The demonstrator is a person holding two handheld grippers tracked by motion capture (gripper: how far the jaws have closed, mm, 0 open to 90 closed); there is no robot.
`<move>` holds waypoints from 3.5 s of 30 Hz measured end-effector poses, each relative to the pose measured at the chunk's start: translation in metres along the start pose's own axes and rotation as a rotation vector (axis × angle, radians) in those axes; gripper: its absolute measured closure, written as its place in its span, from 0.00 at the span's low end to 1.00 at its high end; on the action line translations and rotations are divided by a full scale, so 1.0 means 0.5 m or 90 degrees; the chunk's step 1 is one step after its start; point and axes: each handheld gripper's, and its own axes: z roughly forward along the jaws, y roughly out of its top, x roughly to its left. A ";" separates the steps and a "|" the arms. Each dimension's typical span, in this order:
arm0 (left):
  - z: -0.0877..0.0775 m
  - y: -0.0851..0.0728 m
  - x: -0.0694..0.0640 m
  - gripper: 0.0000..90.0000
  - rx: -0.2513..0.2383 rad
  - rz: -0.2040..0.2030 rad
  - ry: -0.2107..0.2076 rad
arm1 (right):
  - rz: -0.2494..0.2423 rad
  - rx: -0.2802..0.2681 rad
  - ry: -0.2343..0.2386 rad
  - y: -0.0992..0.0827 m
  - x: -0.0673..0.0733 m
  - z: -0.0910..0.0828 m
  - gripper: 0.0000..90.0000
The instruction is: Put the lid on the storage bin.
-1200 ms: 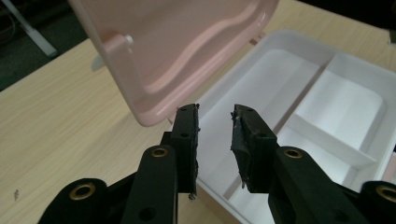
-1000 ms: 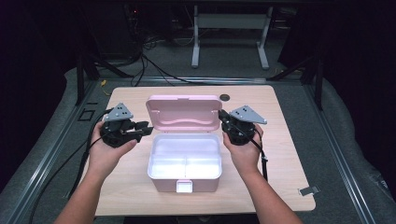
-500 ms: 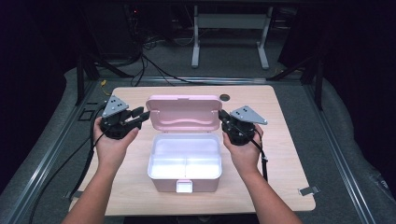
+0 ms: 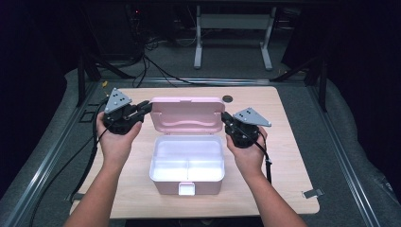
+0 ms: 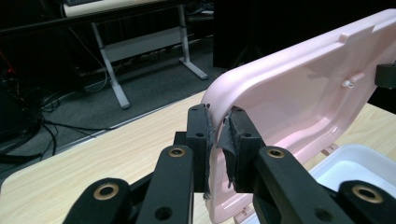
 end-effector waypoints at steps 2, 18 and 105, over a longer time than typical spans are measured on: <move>-0.001 0.000 -0.001 0.90 0.000 0.005 0.001 | 0.005 0.000 0.002 -0.001 0.000 -0.002 0.97; -0.012 -0.001 -0.005 0.92 0.008 0.021 -0.007 | -0.020 -0.024 0.020 0.051 -0.003 -0.034 0.95; -0.147 -0.240 -0.104 0.78 0.020 0.047 -0.117 | -0.053 -0.006 0.184 -0.169 0.055 -0.201 0.77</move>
